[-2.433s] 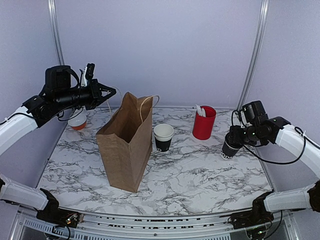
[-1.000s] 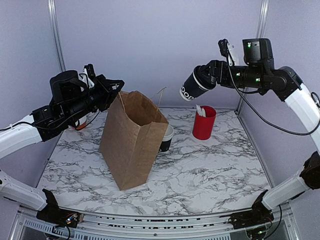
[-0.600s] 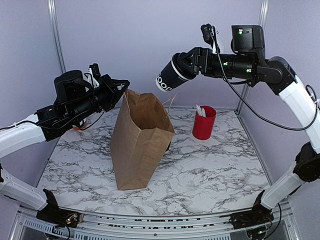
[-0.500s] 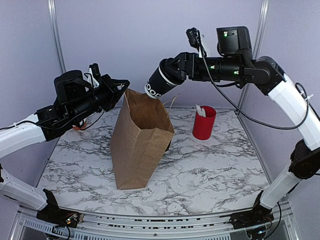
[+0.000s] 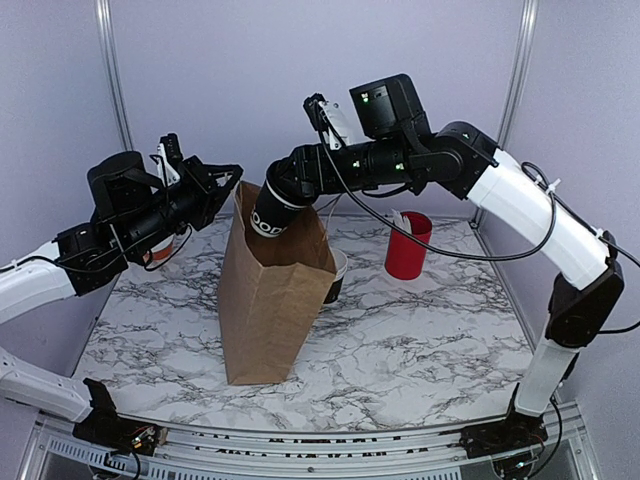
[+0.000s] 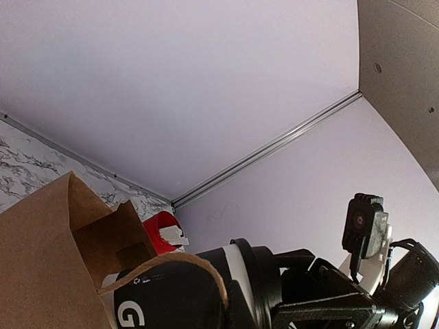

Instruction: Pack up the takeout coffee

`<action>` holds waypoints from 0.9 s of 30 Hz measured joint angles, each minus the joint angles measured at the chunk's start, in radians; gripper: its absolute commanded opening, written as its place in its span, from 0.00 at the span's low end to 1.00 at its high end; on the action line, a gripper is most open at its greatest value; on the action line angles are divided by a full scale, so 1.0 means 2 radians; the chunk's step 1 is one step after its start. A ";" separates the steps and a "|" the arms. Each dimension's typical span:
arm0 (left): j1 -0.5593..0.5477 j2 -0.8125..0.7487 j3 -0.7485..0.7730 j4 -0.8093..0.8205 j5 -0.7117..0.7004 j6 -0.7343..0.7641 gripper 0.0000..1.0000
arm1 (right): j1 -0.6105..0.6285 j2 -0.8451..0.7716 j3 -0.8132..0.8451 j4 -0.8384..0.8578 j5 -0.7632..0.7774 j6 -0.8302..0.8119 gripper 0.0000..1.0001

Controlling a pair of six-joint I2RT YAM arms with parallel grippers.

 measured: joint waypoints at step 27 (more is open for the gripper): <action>0.000 -0.121 -0.101 -0.007 -0.019 0.034 0.69 | 0.051 0.141 0.111 -0.076 -0.033 0.019 0.66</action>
